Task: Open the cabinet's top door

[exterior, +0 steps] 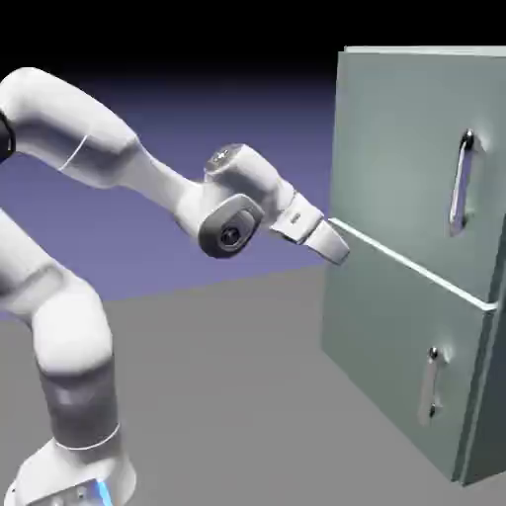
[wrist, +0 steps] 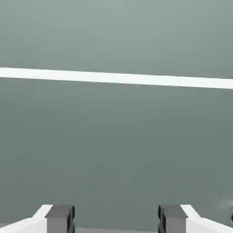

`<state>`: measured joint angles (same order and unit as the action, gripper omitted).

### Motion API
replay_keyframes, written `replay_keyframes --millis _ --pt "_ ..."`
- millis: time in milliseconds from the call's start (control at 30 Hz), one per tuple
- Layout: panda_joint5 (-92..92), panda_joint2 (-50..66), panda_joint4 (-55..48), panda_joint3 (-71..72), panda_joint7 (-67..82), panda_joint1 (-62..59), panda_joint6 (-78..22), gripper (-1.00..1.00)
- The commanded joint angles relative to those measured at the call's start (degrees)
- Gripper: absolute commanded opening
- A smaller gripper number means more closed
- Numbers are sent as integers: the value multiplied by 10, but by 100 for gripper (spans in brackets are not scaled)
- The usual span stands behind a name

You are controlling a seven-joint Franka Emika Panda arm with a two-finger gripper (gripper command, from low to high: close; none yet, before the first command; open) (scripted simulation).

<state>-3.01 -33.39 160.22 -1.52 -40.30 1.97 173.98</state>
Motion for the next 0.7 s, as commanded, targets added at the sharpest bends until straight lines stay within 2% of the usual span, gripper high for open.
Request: replay_keyframes --millis 0,667 --pt "-25 -6 -6 -13 18 11 0 0" --pt "-523 -127 -136 -265 375 224 -5 0"
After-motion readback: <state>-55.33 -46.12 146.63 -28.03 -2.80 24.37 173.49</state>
